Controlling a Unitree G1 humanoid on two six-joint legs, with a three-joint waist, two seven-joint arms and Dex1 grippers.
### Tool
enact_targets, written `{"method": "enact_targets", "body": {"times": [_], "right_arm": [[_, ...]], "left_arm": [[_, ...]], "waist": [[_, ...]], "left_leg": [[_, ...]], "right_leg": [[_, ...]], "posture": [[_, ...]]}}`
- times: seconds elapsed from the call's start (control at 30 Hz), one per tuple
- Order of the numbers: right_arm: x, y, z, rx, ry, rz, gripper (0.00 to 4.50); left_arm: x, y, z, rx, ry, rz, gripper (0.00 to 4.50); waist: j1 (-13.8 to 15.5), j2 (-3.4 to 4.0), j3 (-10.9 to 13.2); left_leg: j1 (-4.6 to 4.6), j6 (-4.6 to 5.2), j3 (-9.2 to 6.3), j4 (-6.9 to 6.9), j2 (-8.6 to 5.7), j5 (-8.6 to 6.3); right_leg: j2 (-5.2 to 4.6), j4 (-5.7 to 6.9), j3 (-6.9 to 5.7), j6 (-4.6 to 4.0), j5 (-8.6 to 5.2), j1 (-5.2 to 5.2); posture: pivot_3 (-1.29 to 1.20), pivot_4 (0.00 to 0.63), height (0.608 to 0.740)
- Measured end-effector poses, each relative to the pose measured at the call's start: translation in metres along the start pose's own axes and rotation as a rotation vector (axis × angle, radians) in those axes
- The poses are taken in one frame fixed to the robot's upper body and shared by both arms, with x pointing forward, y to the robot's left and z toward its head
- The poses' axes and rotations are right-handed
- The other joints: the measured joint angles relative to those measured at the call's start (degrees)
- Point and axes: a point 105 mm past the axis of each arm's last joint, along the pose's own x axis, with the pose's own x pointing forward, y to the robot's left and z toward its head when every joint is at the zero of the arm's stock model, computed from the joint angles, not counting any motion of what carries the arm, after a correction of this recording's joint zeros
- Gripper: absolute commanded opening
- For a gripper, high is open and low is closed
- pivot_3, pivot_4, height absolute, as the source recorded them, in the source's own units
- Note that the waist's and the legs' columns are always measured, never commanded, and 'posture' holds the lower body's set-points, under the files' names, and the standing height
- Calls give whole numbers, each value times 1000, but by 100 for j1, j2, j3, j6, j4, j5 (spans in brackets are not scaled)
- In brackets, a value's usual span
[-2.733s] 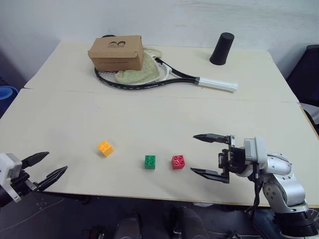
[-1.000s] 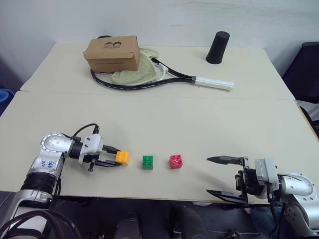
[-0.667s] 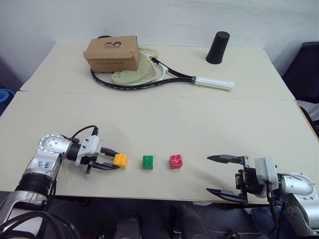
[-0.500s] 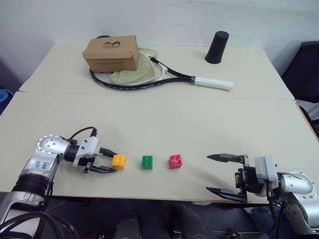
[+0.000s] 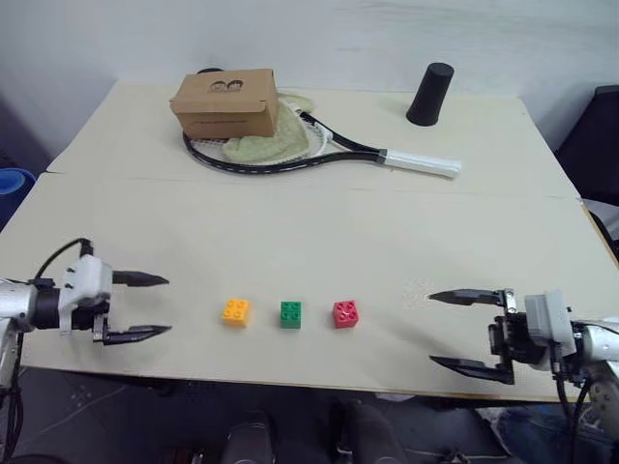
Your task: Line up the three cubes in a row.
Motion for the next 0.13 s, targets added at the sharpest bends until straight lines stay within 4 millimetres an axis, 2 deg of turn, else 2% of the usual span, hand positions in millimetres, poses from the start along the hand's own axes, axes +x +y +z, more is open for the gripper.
{"method": "enact_targets", "body": {"times": [0.13], "right_arm": [[-4, 0, -3, -9, 12, 21, 4500]], "left_arm": [[1, 1, 4, 15, 10, 8, 4302]], "waist": [[31, 1, 0]], "left_leg": [[1, 0, 5, -2, 0, 0]], "right_leg": [[4, 0, 1, 0, 0, -3]], "posture": [[0, 150, 740]]}}
